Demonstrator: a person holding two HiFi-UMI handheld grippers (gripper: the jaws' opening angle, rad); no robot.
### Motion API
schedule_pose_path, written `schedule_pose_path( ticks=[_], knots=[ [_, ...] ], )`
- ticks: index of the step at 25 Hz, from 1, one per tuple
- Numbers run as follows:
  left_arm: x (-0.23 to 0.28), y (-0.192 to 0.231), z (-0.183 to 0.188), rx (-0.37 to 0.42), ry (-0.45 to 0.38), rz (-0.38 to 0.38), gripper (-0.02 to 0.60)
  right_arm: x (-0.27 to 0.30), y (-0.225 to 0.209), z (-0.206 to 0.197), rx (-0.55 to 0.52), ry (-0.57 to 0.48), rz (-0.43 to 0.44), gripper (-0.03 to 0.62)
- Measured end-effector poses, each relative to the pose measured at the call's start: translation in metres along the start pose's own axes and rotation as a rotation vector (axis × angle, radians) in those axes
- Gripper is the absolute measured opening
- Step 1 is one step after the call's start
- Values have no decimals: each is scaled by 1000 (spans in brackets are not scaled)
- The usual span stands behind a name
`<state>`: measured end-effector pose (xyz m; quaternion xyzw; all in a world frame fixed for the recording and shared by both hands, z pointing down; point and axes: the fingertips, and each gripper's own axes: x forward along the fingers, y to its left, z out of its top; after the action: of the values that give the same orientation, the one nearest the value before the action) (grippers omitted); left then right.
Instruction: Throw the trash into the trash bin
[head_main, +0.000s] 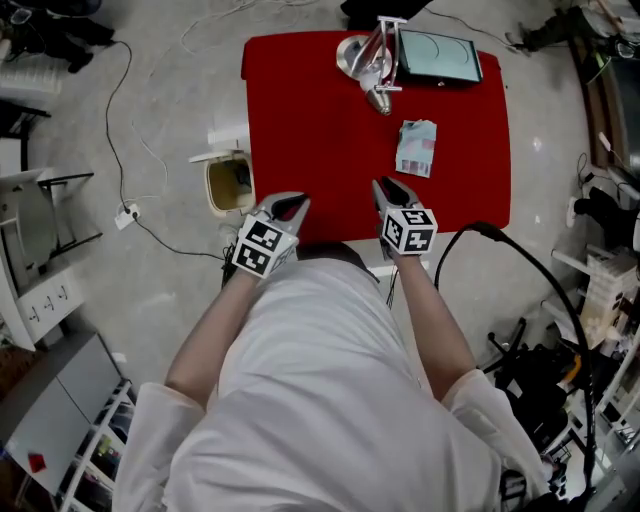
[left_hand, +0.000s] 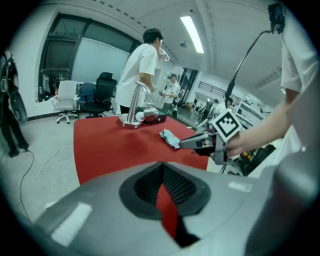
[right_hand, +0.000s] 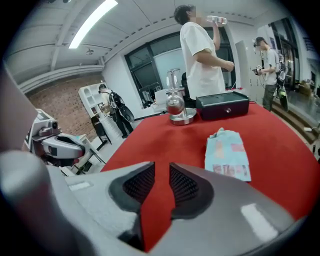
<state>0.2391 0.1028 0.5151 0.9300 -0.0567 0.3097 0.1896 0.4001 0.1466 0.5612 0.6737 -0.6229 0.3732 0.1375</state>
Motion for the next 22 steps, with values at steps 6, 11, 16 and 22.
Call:
schedule_pose_path(
  ticks=[6,11,16,22],
  knots=[
    [13,-3,1,4,24,-2,5,3,-57,-2,18,35,-99,141],
    [15,-1,-3,-10,42,13,5,11,-93,-11,23,95,-165,212],
    [17,7,-7,-30,55,33,5,24,-123,-18,17,162,-219,288],
    [19,14,-9,-70,75,50,5,37,-150,-23,49,200,-283,387]
  ],
)
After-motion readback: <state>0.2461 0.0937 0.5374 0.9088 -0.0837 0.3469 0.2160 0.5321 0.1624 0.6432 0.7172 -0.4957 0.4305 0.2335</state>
